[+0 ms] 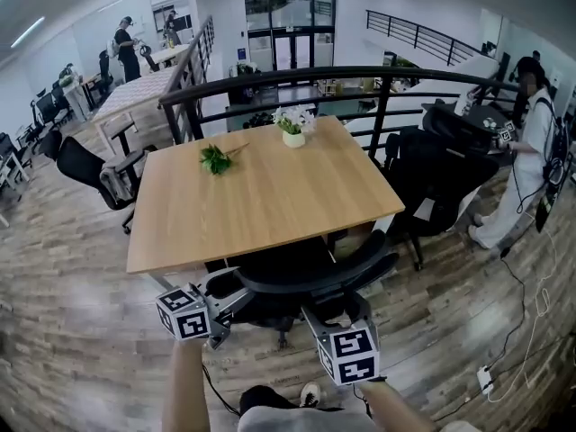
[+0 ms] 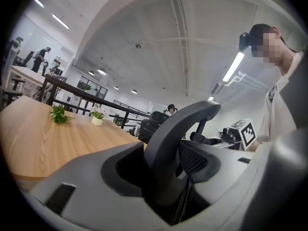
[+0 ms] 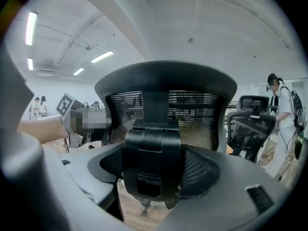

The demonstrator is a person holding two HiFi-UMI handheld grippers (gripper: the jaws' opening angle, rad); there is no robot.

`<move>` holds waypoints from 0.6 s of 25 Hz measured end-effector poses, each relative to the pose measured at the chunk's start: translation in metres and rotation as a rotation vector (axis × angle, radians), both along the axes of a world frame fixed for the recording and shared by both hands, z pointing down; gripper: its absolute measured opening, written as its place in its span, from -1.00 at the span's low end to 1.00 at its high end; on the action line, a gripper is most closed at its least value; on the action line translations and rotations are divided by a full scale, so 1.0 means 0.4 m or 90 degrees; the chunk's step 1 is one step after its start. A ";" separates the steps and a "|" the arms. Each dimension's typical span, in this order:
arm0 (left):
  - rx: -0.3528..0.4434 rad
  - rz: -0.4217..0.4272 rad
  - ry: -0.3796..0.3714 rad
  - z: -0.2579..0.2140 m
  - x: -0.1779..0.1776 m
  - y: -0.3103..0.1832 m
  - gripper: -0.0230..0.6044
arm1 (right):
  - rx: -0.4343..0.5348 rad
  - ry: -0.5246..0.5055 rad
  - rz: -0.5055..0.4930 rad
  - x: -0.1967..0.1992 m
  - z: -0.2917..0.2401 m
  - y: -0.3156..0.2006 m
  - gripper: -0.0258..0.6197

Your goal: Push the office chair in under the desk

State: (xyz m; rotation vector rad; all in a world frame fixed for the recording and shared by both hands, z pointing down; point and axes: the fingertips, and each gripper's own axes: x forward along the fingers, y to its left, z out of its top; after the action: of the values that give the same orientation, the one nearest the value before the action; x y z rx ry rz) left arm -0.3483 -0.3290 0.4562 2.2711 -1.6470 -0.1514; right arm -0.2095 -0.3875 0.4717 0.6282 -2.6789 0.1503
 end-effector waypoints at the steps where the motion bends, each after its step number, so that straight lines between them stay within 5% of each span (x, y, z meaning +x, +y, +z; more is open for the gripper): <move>1: 0.002 -0.006 -0.001 -0.001 -0.004 -0.004 -0.10 | 0.000 -0.002 -0.003 -0.005 -0.002 -0.006 0.13; 15: 0.055 -0.022 -0.015 -0.015 -0.088 -0.059 -0.11 | 0.010 -0.023 -0.009 -0.091 -0.011 -0.067 0.13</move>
State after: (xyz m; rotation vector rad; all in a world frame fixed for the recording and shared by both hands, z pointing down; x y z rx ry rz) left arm -0.3833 -0.3525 0.4504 2.3165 -1.7241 -0.2078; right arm -0.2458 -0.4141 0.4671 0.6177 -2.7211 0.1383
